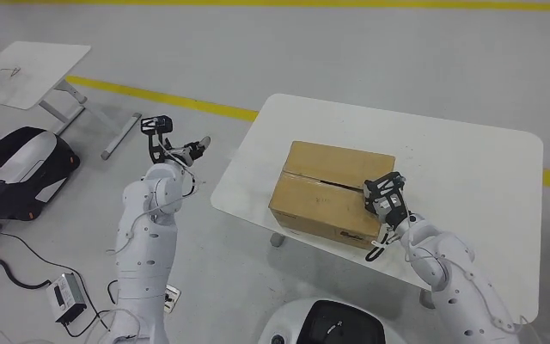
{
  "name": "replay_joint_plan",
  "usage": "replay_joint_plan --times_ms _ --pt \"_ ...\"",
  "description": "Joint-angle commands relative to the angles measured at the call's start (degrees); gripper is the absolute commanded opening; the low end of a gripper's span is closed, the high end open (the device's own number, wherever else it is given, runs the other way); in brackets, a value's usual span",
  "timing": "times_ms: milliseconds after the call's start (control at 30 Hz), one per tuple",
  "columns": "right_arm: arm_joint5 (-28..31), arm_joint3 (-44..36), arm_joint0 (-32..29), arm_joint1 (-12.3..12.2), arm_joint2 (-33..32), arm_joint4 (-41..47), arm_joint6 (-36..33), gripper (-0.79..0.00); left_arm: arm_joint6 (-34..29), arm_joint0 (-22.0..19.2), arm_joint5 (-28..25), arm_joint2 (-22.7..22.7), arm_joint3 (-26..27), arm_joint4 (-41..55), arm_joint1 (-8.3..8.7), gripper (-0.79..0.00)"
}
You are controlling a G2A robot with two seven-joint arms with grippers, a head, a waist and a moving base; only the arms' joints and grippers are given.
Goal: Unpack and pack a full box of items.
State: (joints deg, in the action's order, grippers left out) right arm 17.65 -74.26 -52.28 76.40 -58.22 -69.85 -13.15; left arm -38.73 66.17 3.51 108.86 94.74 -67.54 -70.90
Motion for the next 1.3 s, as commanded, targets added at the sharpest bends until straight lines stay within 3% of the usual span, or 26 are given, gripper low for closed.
replay_joint_plan --times_ms 0,367,567,933,1167,1267 --pt "-0.16 -0.05 -0.06 0.03 -0.05 -0.04 -0.01 -0.785 -0.27 -0.13 0.06 0.85 0.23 2.3 0.07 0.0" --pt "-0.89 0.16 -0.22 0.31 0.05 -0.54 -0.02 -0.785 -1.33 0.45 -3.1 4.29 2.2 12.36 0.8 0.0" --pt "-1.12 -1.15 -0.59 0.36 -0.52 -0.15 0.96 -0.785 -1.91 1.25 -5.91 2.88 4.5 8.71 1.44 0.0" --pt "-0.3 -13.75 -6.12 -1.31 -7.77 -0.07 -0.08 -0.785 -1.57 4.35 -19.16 -8.77 16.17 3.47 2.02 0.0" --pt "-0.33 -20.56 -11.14 -2.67 -14.3 -0.95 -1.53 -0.554 -1.13 5.85 -26.1 -17.97 22.41 1.51 2.12 0.0" --pt "-0.37 -22.27 -13.09 -3.19 -17.07 -1.38 -1.77 -0.557 -0.13 6.4 -28.32 -21.48 24.86 0.93 2.14 0.0"
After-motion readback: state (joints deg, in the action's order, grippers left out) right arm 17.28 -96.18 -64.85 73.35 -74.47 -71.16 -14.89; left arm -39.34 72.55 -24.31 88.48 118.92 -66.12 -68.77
